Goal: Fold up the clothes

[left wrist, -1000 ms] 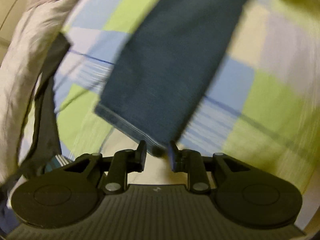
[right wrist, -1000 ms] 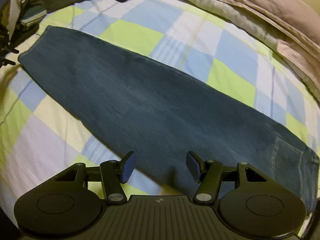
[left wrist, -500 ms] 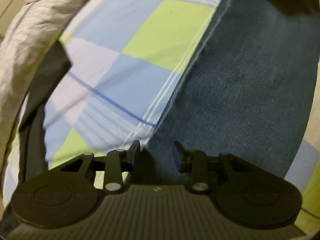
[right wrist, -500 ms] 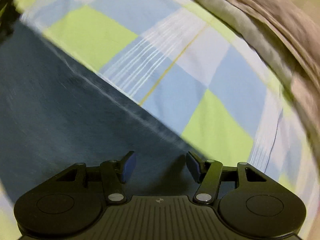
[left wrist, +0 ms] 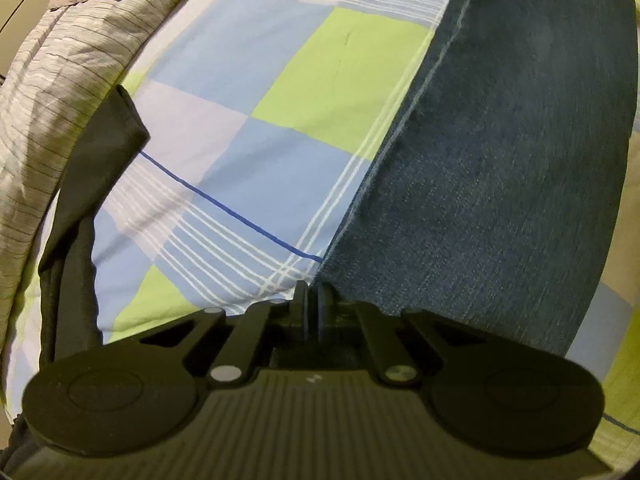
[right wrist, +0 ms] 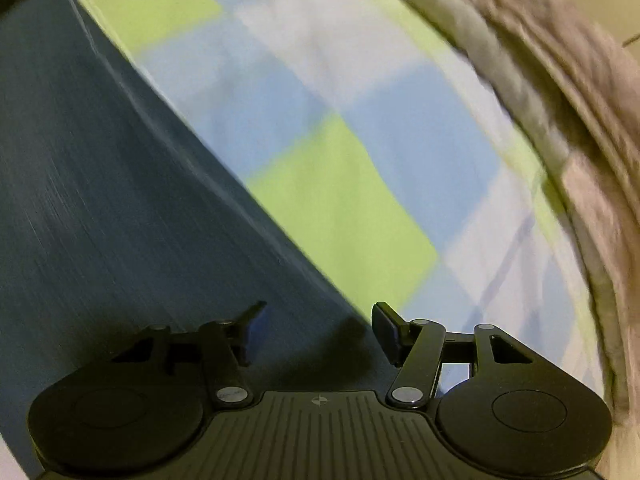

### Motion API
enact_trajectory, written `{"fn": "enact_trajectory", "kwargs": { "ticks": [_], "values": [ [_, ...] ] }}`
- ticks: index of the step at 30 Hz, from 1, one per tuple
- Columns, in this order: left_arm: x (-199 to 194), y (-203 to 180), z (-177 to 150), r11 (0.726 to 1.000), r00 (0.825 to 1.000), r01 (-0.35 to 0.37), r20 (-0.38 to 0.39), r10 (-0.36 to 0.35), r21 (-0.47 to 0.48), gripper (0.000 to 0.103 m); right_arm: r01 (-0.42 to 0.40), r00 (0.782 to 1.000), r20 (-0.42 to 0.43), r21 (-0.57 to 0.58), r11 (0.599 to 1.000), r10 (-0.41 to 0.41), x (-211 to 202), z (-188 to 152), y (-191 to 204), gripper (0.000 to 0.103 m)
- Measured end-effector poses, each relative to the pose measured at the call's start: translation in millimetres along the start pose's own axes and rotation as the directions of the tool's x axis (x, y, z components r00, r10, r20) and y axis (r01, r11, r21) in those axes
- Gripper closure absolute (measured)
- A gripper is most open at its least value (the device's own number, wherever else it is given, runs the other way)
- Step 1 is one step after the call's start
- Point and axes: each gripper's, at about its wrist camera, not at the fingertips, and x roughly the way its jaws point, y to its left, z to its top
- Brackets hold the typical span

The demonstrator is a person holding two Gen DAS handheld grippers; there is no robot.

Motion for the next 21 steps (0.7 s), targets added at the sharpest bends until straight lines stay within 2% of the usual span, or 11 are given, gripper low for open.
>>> {"fn": "enact_trajectory", "kwargs": {
  "ticks": [1,4,5,8,10,13,16,17,19,21],
  "values": [
    [-1.5,0.6,0.6,1.000,1.000,-0.004,0.004,0.004,-0.013,0.101,0.003,1.000,-0.019,0.011,1.000,-0.003,4.1,-10.6,-10.5,0.044],
    [-10.2,8.6,5.8,0.994,0.999,-0.031,0.036,0.035,-0.107,0.101,0.083,0.996,-0.051,0.095,0.992,-0.078,14.8,-39.4,-45.6,0.044],
    [-6.2,8.8,7.2,0.993,0.999,-0.029,0.017,0.031,-0.112,0.101,0.104,0.993,-0.061,0.131,0.986,-0.096,18.2,-48.7,-57.3,0.044],
    [8.2,8.4,11.2,0.993,0.999,-0.021,-0.052,0.014,-0.119,0.100,0.055,0.998,-0.056,0.390,0.919,-0.036,21.2,-71.1,-90.5,0.044],
    [7.3,1.0,17.1,0.997,0.995,-0.054,-0.082,0.049,-0.058,0.096,0.061,0.998,-0.033,0.466,0.883,-0.052,9.2,-80.7,-94.4,0.044],
    [-4.9,-8.1,24.2,0.994,0.989,-0.114,-0.092,0.114,0.003,0.091,0.052,0.995,0.043,0.508,0.860,-0.086,-24.3,-93.8,-80.1,0.044],
    [-30.0,-30.1,38.1,0.984,0.984,-0.174,-0.038,0.175,0.036,0.091,0.041,0.988,0.098,0.557,0.830,-0.115,-58.9,-111.8,-51.1,0.044],
    [-38.8,-49.4,45.9,0.985,0.988,-0.156,0.010,0.155,0.074,0.089,0.047,0.986,0.105,0.581,0.812,-0.132,-70.7,-119.3,-37.0,0.044],
    [-56.6,-90.6,62.0,0.981,0.989,-0.115,0.107,0.099,0.159,0.075,0.058,0.980,0.114,0.630,0.774,-0.166,-94.0,-134.3,-8.8,0.044],
    [-74.3,-131.9,78.1,0.966,0.980,-0.083,0.198,0.034,0.246,0.066,0.070,0.979,0.091,0.695,0.716,-0.184,-110.4,-150.1,20.5,0.044]
  ]
}}
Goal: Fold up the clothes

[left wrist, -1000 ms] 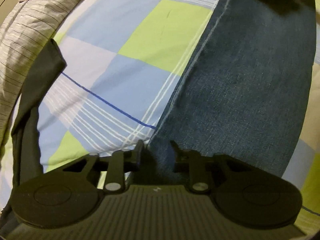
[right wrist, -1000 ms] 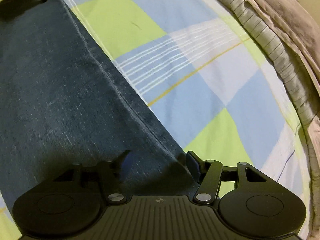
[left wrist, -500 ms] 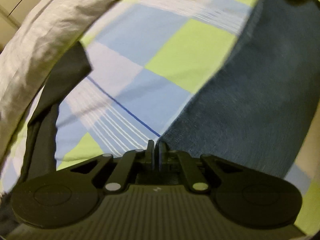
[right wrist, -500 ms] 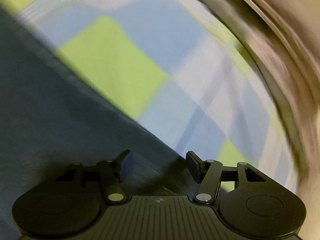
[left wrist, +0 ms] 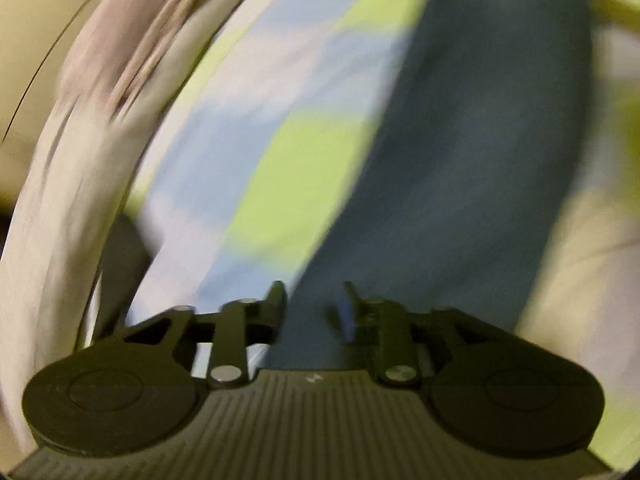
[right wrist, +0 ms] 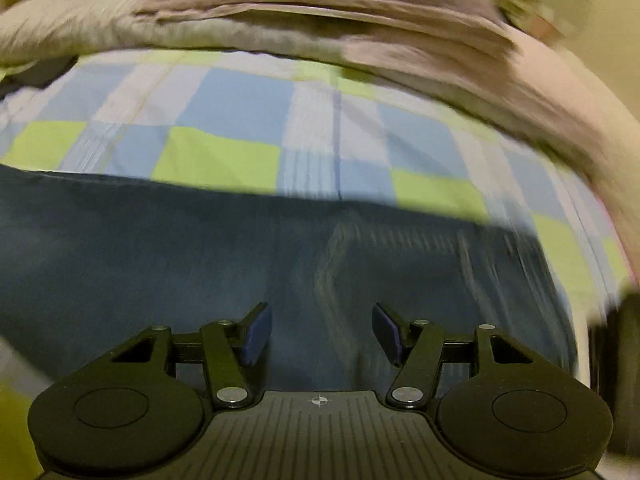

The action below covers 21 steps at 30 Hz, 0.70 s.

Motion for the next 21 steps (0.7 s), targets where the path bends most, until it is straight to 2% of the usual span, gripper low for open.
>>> {"fn": "enact_trajectory", "kwargs": {
  "ticks": [1,2,3,5,7,11,13,14,15,16,19,21],
  "values": [
    [-5.1,-22.6,16.8,0.998,0.997,0.032,0.063,-0.036,0.056,0.062,0.014,1.000,-0.004,0.042,0.999,-0.014,-11.4,-14.1,3.7,0.043],
    [-7.6,-45.8,34.1,0.991,0.990,0.068,0.115,-0.081,0.113,0.062,0.025,1.000,-0.016,0.087,0.996,-0.024,-22.6,-29.7,2.6,0.039],
    [-9.8,-68.9,51.4,0.980,0.978,0.101,0.164,-0.130,0.172,0.062,0.031,0.999,-0.030,0.127,0.991,-0.028,-31.4,-43.4,2.5,0.028],
    [-6.5,-109.3,83.3,0.956,0.953,0.144,0.225,-0.204,0.256,0.062,0.037,0.998,-0.056,0.198,0.979,-0.027,-45.5,-67.6,1.5,0.023],
    [1.7,-141.3,111.5,0.930,0.929,0.156,0.269,-0.253,0.334,0.062,0.032,0.997,-0.072,0.246,0.969,-0.015,-51.6,-82.3,-0.1,0.023],
    [32.8,-186.5,156.8,0.884,0.916,0.123,0.291,-0.276,0.451,0.063,0.010,0.998,-0.061,0.324,0.946,0.011,-58.0,-106.2,-9.1,0.023],
    [46.7,-194.3,171.9,0.881,0.926,0.106,0.278,-0.257,0.462,0.070,-0.002,0.998,-0.054,0.380,0.925,0.024,-54.7,-116.3,-17.1,0.023],
    [53.5,-194.5,179.3,0.878,0.933,0.104,0.260,-0.249,0.468,0.076,-0.011,0.998,-0.048,0.407,0.914,0.033,-54.8,-121.4,-21.1,0.023],
    [56.5,-189.9,183.9,0.879,0.937,0.116,0.243,-0.252,0.463,0.090,-0.024,0.998,-0.035,0.436,0.900,0.044,-53.1,-126.0,-24.9,0.023],
    [59.0,-184.8,188.2,0.880,0.939,0.129,0.227,-0.257,0.458,0.091,-0.043,0.998,-0.016,0.454,0.890,0.056,-51.2,-126.8,-26.0,0.023],
    [46.9,-155.7,199.7,0.923,0.929,0.224,0.218,-0.299,0.315,0.098,-0.104,0.995,0.048,0.481,0.870,0.093,-50.0,-128.0,-23.7,0.023],
    [40.9,-126.4,204.3,0.932,0.913,0.297,0.225,-0.341,0.209,0.099,-0.159,0.987,0.098,0.493,0.856,0.127,-44.4,-118.5,-19.1,0.023]
  ]
}}
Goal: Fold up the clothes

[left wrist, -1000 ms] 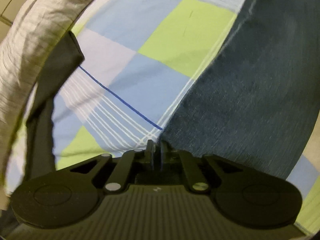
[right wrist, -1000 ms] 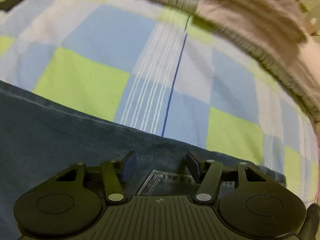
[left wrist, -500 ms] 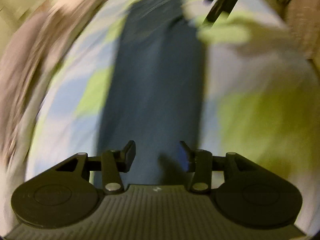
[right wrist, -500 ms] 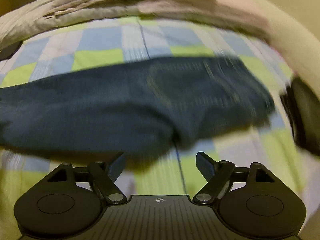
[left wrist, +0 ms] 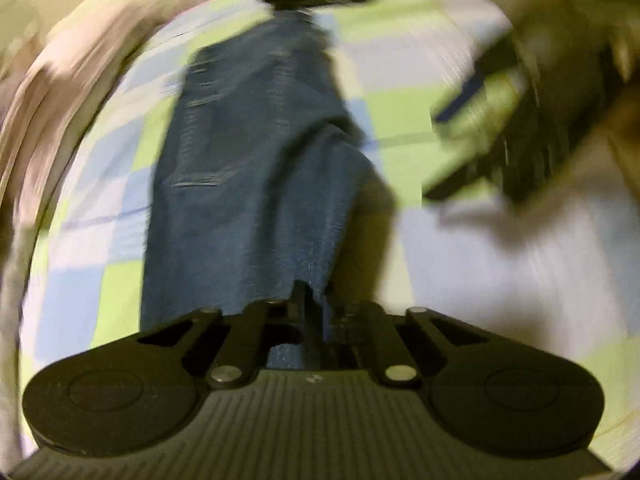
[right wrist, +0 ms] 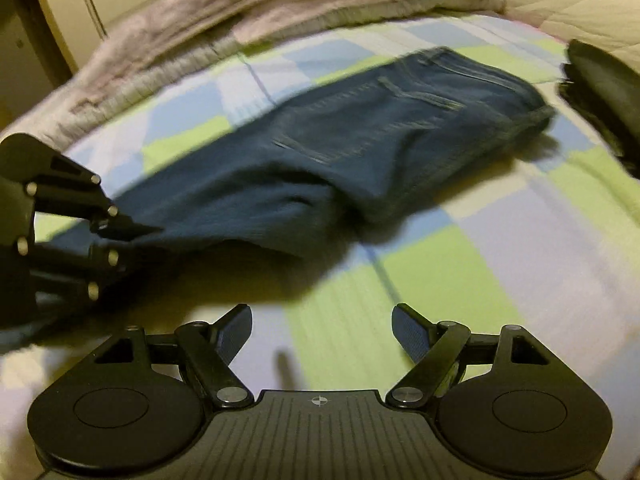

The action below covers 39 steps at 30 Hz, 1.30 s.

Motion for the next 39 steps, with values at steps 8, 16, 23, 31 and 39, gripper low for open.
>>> {"fn": "enact_trajectory", "kwargs": {
  "ticks": [8,16,23,31,39],
  "values": [
    [-7.5,75.5,21.6,0.975,0.998,0.059,0.021,-0.056,-0.215,0.100,-0.047,0.993,0.118,0.192,0.980,0.025,38.7,31.7,14.4,0.023],
    [0.5,41.0,19.8,1.000,1.000,0.018,0.011,-0.018,0.022,0.099,0.081,0.991,0.080,0.316,0.945,-0.111,53.0,33.2,-19.5,0.037],
    [19.0,-22.0,-7.2,0.964,0.999,0.040,-0.044,-0.029,0.262,0.101,0.137,0.990,0.007,0.269,0.953,-0.144,26.1,14.6,-24.7,0.097],
    [21.3,-1.3,-9.7,0.989,0.999,0.029,-0.042,-0.023,0.146,0.101,0.119,0.988,0.066,0.262,0.958,-0.140,47.7,16.4,-21.4,0.076],
    [23.4,-27.5,-16.7,0.942,0.997,0.066,-0.055,-0.051,0.330,0.101,0.135,0.991,-0.019,0.192,0.972,-0.134,7.7,19.1,-8.9,0.098]
  ]
}}
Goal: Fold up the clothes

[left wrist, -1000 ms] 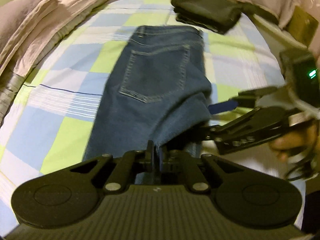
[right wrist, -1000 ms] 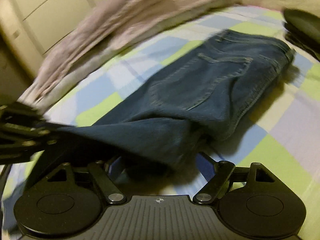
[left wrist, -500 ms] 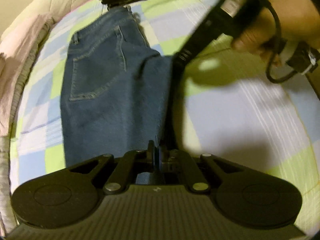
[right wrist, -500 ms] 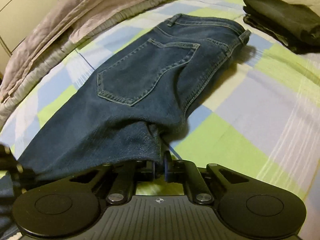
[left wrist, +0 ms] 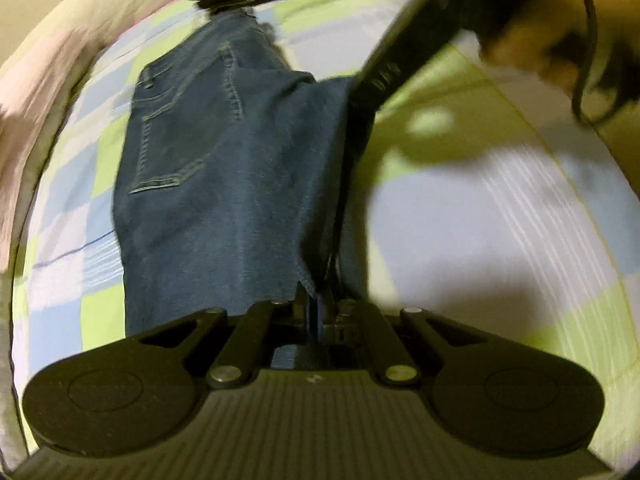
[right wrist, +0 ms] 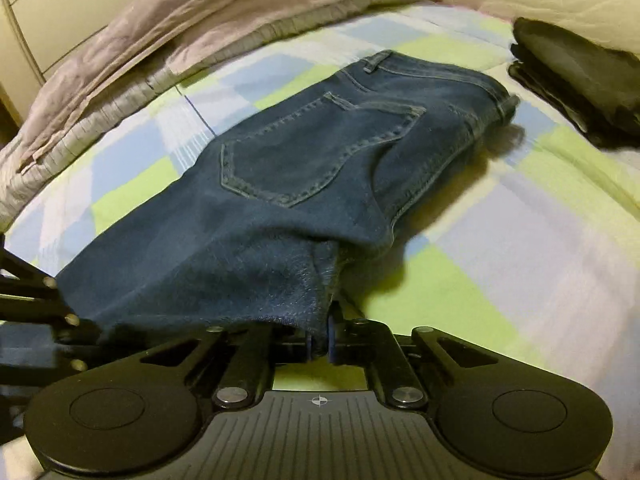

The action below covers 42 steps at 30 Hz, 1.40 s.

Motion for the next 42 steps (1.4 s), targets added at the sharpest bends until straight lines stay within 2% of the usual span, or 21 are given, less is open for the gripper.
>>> {"fn": "enact_trajectory", "kwargs": {
  "ticks": [3,7,8,9,11,15,19,21,23,24,25,26,28,31,34,35,36,37,40,42],
  "values": [
    [5.3,-10.1,-3.9,0.999,0.999,0.002,-0.039,0.000,0.049,0.099,-0.011,0.998,-0.063,0.109,0.994,0.018,11.4,-8.3,-10.8,0.098],
    [-4.9,-5.3,-5.6,1.000,0.999,0.020,-0.035,-0.020,0.003,0.097,-0.020,0.995,-0.095,0.103,0.994,0.030,8.4,-9.2,-16.1,0.095],
    [-9.5,-2.4,-5.2,0.999,0.999,0.031,-0.028,-0.031,-0.021,0.097,-0.022,0.995,-0.098,0.092,0.996,0.031,4.4,-9.3,-16.6,0.080],
    [-16.0,0.7,-3.2,0.998,0.999,0.042,-0.009,-0.043,-0.050,0.097,-0.025,0.995,-0.097,0.090,0.996,0.034,-1.8,-9.9,-18.4,0.060],
    [-28.6,6.1,2.8,0.993,0.997,0.064,0.041,-0.060,-0.099,0.094,-0.045,0.995,-0.083,0.107,0.993,0.054,-15.7,-11.5,-27.2,0.047],
    [-35.3,13.3,25.8,0.985,0.990,0.073,0.135,-0.052,-0.154,0.093,-0.089,0.996,-0.012,0.167,0.982,0.093,-26.3,4.5,-51.1,0.047],
    [-8.2,18.4,56.9,0.982,0.988,0.057,0.152,-0.029,-0.182,0.092,-0.117,0.993,0.051,0.307,0.944,0.107,0.7,35.8,-83.2,0.047],
    [11.9,19.7,64.5,0.976,0.992,0.072,0.121,-0.047,-0.206,0.092,-0.126,0.992,0.056,0.360,0.924,0.114,27.5,52.6,-98.1,0.047],
    [31.0,17.5,68.1,0.974,0.995,0.084,0.075,-0.070,-0.211,0.093,-0.153,0.988,0.025,0.369,0.917,0.155,50.5,70.9,-109.0,0.047],
    [36.9,14.7,67.6,0.976,0.996,0.076,0.055,-0.066,-0.202,0.093,-0.163,0.985,0.012,0.373,0.913,0.171,61.3,80.8,-114.3,0.061],
    [39.8,12.2,66.4,0.978,0.997,0.067,0.048,-0.059,-0.196,0.094,-0.147,0.988,0.009,0.367,0.918,0.154,67.8,95.9,-118.1,0.073],
    [41.5,12.3,65.7,0.977,0.998,0.061,0.046,-0.053,-0.203,0.094,-0.131,0.990,0.007,0.362,0.923,0.138,74.3,111.0,-122.0,0.078],
    [43.6,14.4,65.5,0.973,0.998,0.056,0.043,-0.048,-0.223,0.095,-0.121,0.991,-0.015,0.360,0.925,0.136,89.8,133.3,-128.3,0.078],
    [40.8,19.7,65.1,0.963,0.998,0.059,0.026,-0.055,-0.262,0.091,-0.130,0.990,-0.018,0.294,0.947,0.141,94.3,134.1,-126.6,0.078],
    [30.3,23.6,56.7,0.954,0.999,0.039,0.002,-0.040,-0.297,0.090,-0.149,0.988,0.019,0.333,0.931,0.151,81.8,115.4,-135.7,0.077],
    [26.8,24.9,54.0,0.951,0.999,0.032,-0.005,-0.035,-0.308,0.088,-0.140,0.990,0.024,0.334,0.932,0.140,75.2,110.4,-137.3,0.066],
    [20.0,26.1,45.8,0.946,1.000,0.013,-0.018,-0.020,-0.323,0.087,-0.129,0.992,0.029,0.334,0.934,0.127,68.5,105.4,-138.5,0.056],
    [12.5,27.2,36.2,0.941,0.999,-0.007,-0.033,-0.004,-0.339,0.086,-0.111,0.994,0.030,0.323,0.940,0.107,60.0,101.1,-137.5,0.053],
    [-8.2,25.4,-3.7,0.916,0.990,-0.105,-0.130,0.059,-0.388,0.086,-0.098,0.995,0.026,0.277,0.956,0.094,34.5,87.1,-127.7,0.053],
    [-20.4,23.0,-41.3,0.879,0.972,-0.177,-0.216,0.087,-0.443,0.087,-0.118,0.993,0.023,0.217,0.969,0.115,19.1,76.7,-108.7,0.053]
  ]
}}
